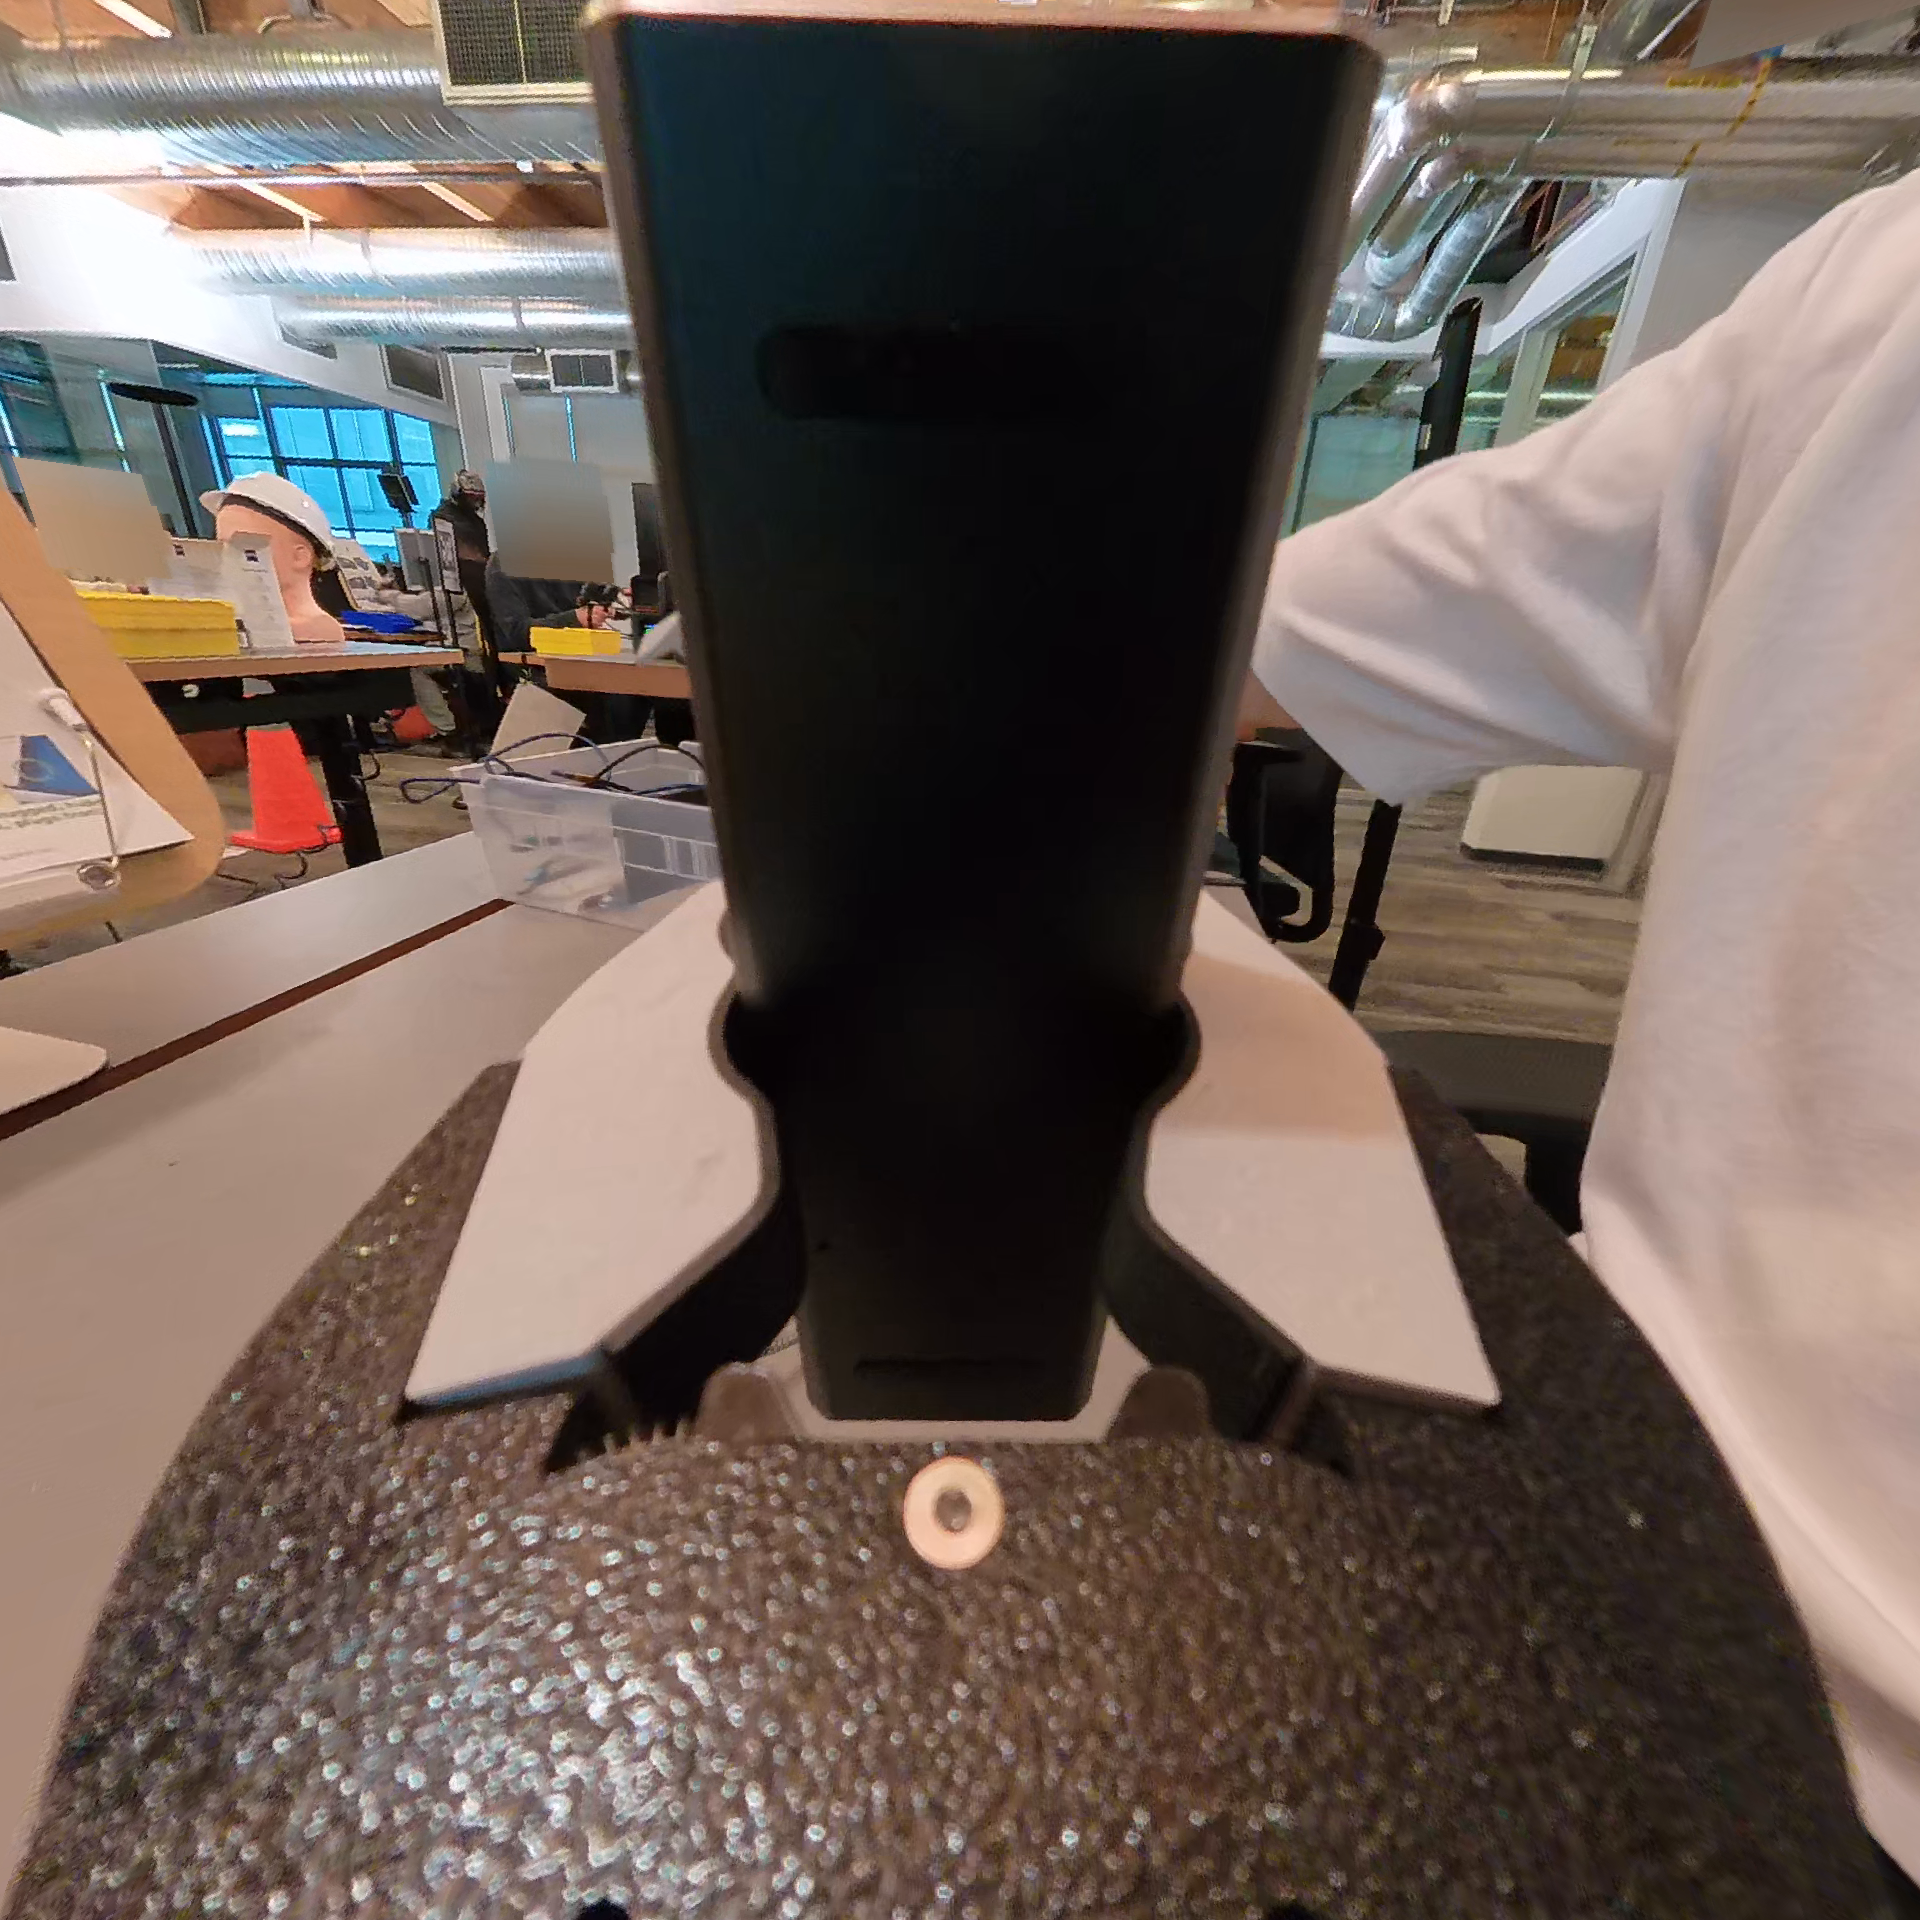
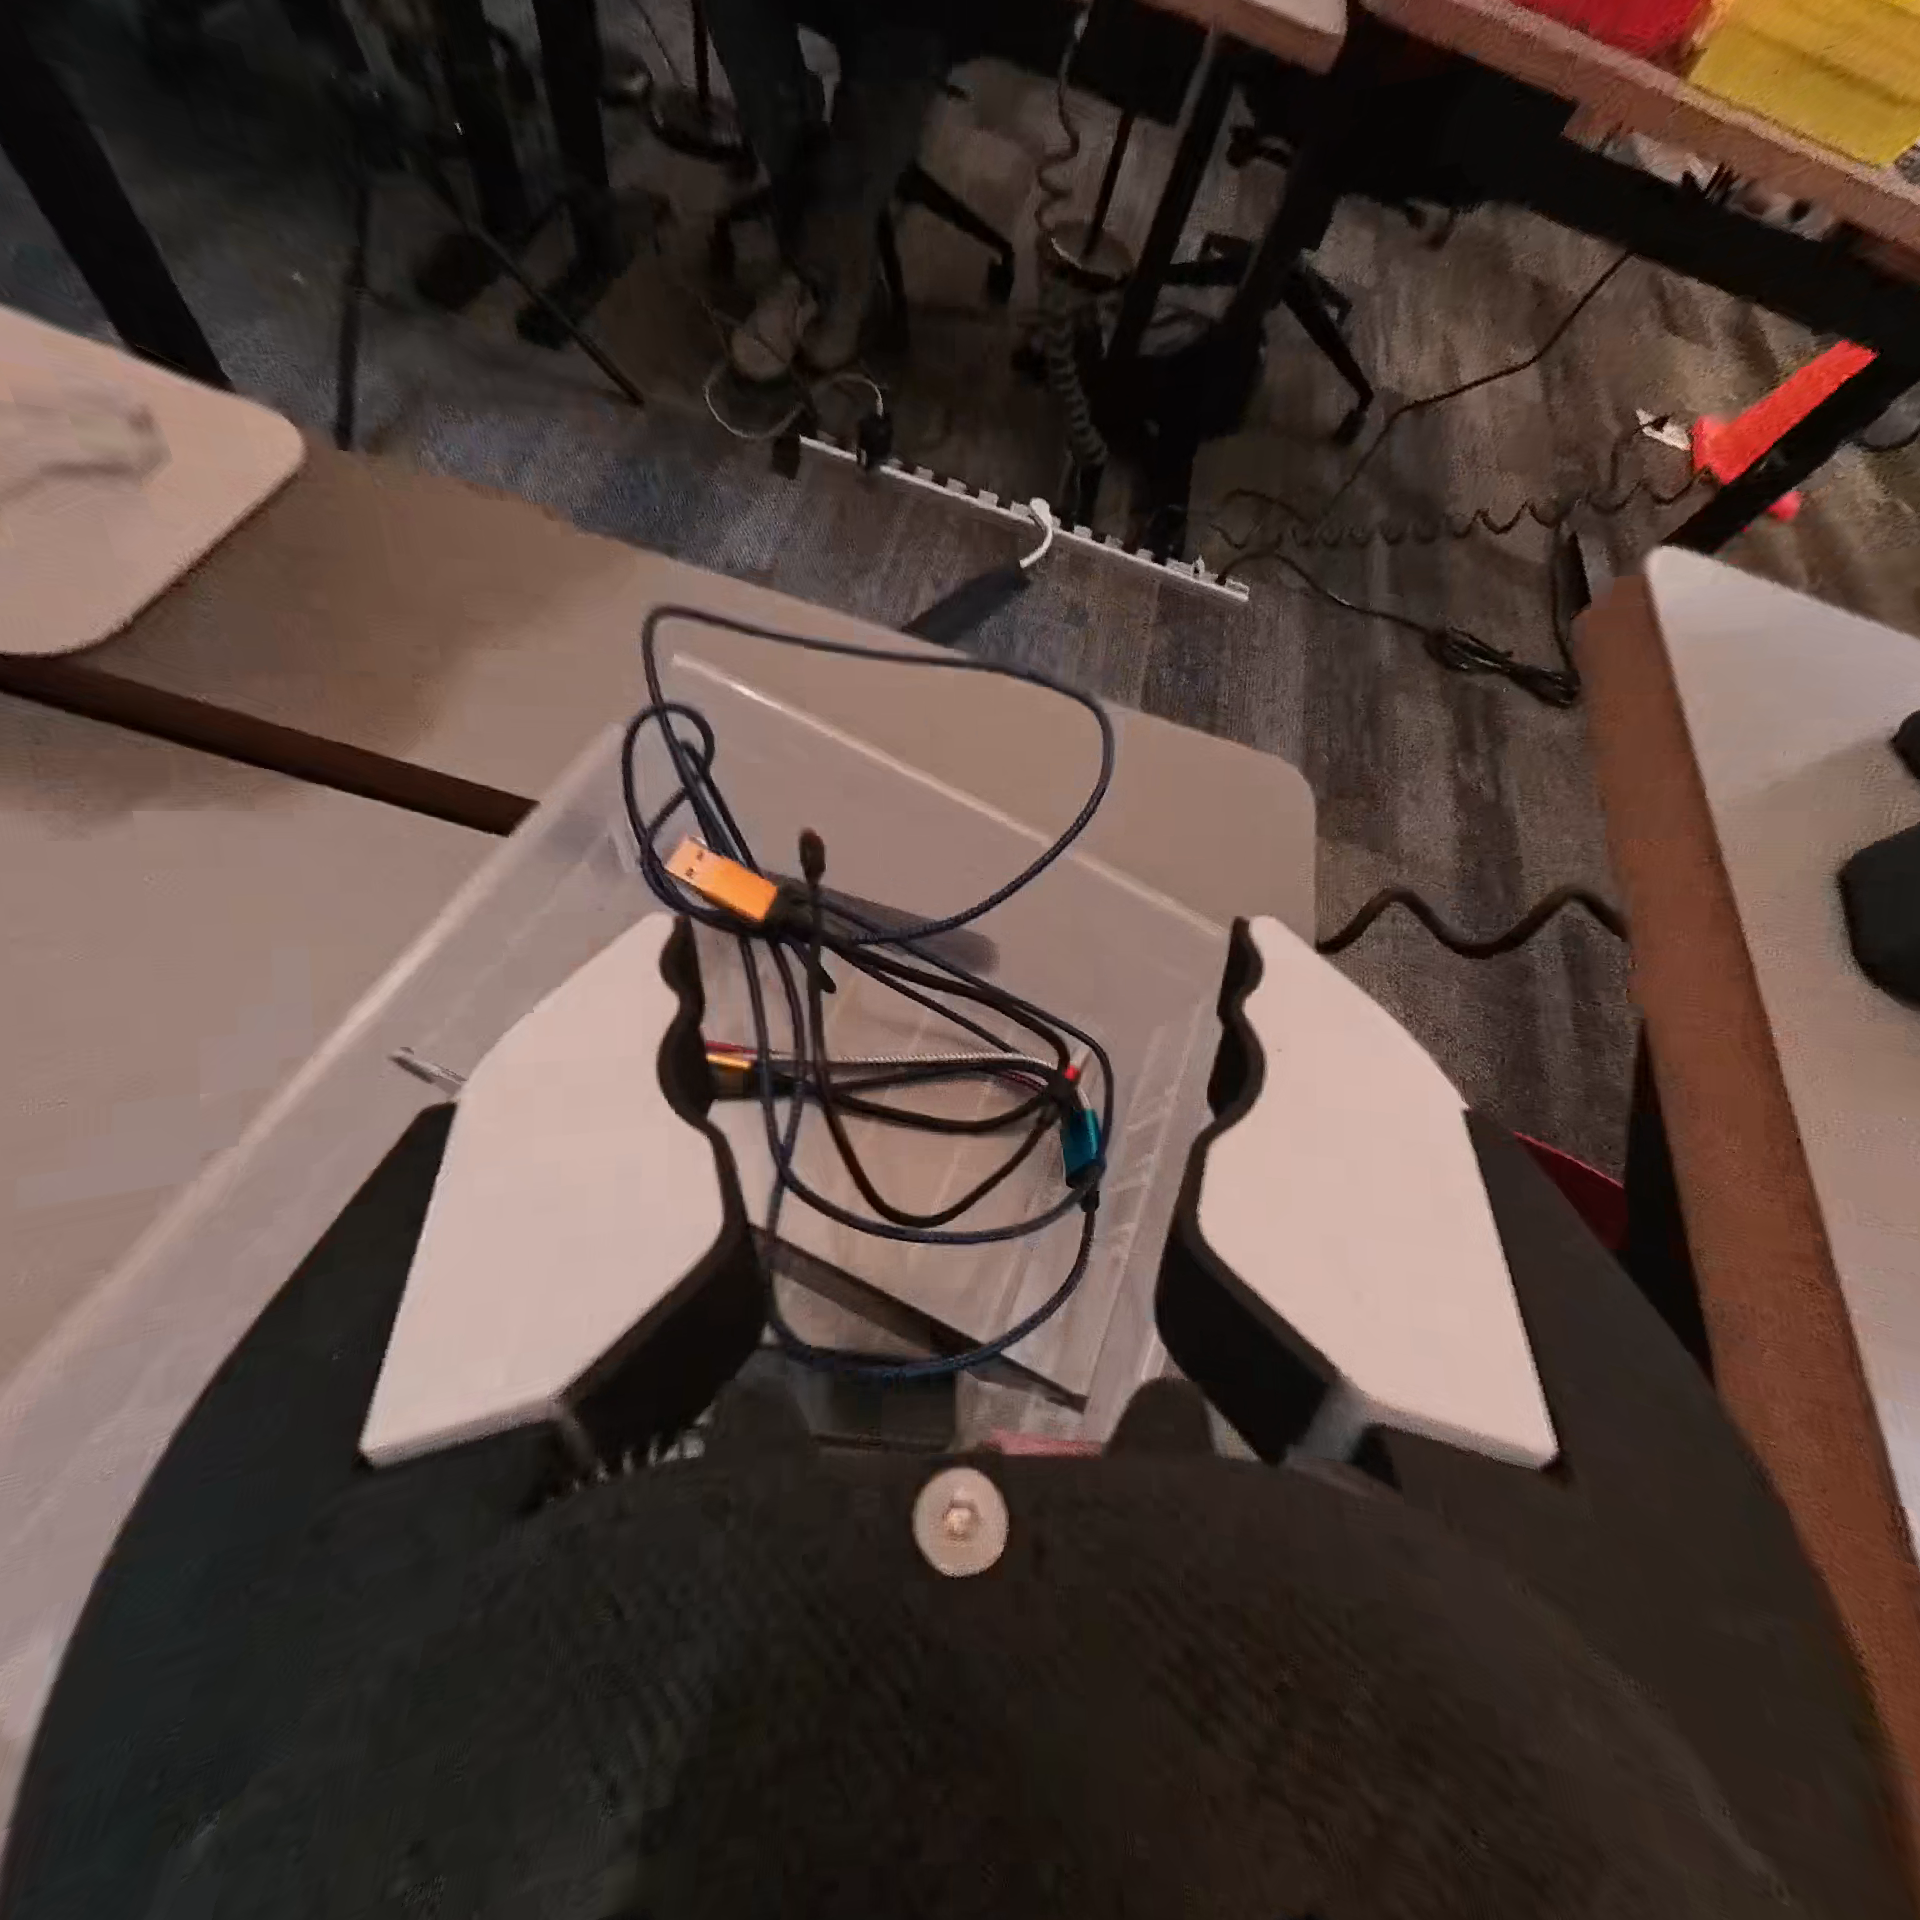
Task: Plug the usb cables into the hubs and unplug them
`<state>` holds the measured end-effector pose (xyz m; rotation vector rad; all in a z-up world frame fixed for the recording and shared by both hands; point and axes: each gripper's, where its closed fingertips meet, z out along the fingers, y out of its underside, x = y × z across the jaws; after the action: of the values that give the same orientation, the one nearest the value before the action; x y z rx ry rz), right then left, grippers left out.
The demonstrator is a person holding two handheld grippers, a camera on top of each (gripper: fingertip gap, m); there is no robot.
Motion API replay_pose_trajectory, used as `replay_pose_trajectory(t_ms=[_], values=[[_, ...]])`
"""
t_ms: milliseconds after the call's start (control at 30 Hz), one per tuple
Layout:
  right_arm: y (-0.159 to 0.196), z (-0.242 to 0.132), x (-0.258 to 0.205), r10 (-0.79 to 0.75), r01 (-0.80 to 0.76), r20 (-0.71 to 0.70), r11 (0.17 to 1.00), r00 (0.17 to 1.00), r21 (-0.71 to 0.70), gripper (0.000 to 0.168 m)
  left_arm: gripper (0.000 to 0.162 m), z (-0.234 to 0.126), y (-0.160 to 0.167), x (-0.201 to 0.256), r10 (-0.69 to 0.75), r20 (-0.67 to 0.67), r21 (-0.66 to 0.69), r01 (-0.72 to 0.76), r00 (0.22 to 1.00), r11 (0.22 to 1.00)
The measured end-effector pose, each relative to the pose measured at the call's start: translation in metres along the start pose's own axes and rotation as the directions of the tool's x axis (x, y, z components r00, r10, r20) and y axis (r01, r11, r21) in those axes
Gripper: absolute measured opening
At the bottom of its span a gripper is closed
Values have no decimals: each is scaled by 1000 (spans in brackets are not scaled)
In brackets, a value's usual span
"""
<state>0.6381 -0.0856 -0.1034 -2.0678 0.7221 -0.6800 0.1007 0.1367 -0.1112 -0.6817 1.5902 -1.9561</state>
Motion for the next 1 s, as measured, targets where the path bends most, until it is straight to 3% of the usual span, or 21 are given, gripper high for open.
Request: replay_pose_trajectory(t_ms=[67, 167, 233, 300, 433, 500, 733, 1000], values=[[-26, -24, -34, 6, -12, 73, 996, 997, 86, 98, 71, 2, 0, 2, -9, -12, 11, 9, 1000, 1000], [-43, -83, -161, -135, 43, 353, 966, 926, 256, 96, 71, 7, 1, 6, -13, -37, 16, 13, 999, 1000], [-33, -135, -262, -216, 10, 544, 934, 811, 357, 88, 71, 11, 1, 9, -9, -45, 18, 10, 999, 1000], [-8, -189, -359, -298, -28, 726, 916, 620, 400, 77, 71, 13, 1, 12, -3, -49, 26, 4, 999, 1000], [27, -247, -469, -444, -56, 784, 855, 433, 515, 58, 71, 16, -1, 19, 20, -63, 31, -18, 998, 999], [36, -264, -496, -521, -35, 772, 820, 364, 571, 48, 71, 17, -5, 25, 37, -82, 46, -33, 996, 998], [47, -283, -526, -565, -28, 773, 802, 287, 597, 29, 71, 26, -11, 45, 94, -142, 31, -91, 985, 995], [47, -293, -534, -650, -6, 701, 732, 293, 681, 16, 71, 31, -11, 51, 95, -164, 44, -89, 982, 995]])
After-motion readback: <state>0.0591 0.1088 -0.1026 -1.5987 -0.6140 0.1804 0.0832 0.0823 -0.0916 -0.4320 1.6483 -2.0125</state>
